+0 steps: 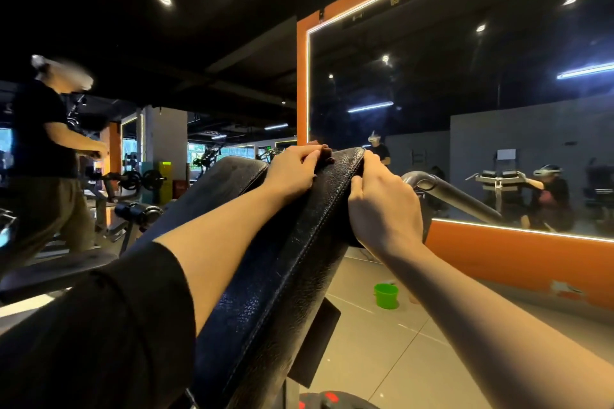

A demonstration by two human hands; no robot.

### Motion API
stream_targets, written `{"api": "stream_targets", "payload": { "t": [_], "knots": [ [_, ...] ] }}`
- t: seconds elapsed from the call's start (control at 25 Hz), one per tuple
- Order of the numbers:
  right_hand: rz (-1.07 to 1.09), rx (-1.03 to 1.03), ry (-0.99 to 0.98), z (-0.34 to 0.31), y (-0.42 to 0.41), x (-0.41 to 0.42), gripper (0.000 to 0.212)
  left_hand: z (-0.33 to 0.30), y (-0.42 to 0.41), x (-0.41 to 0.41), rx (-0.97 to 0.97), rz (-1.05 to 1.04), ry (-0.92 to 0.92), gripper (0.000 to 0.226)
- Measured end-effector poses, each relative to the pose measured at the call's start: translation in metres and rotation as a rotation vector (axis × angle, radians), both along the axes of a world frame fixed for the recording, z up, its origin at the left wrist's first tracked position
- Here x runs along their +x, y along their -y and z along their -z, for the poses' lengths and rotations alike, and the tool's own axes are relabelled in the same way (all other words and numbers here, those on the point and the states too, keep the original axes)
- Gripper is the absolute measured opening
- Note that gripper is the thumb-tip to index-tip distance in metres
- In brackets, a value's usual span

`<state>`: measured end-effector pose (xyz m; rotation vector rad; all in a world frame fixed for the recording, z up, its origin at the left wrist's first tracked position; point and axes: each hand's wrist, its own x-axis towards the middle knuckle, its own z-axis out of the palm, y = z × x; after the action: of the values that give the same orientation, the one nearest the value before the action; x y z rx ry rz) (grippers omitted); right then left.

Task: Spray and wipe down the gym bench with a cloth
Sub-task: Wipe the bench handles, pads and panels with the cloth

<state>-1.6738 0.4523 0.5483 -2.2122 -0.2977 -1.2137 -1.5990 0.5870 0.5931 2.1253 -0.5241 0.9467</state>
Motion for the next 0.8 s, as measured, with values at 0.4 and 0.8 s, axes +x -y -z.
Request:
{"api": "stream_targets", "payload": {
  "t": [0.4,0.8],
  "knots": [
    [0.012,-0.017,0.032,0.002,-0.001,0.001,0.018,0.005,-0.003,0.000,0.044,0.000,0.054,0.029],
    [0.081,-0.060,-0.020,0.001,-0.004,-0.010,0.021,0.020,-0.029,0.012,-0.003,-0.009,-0.011,0.030]
  ]
}}
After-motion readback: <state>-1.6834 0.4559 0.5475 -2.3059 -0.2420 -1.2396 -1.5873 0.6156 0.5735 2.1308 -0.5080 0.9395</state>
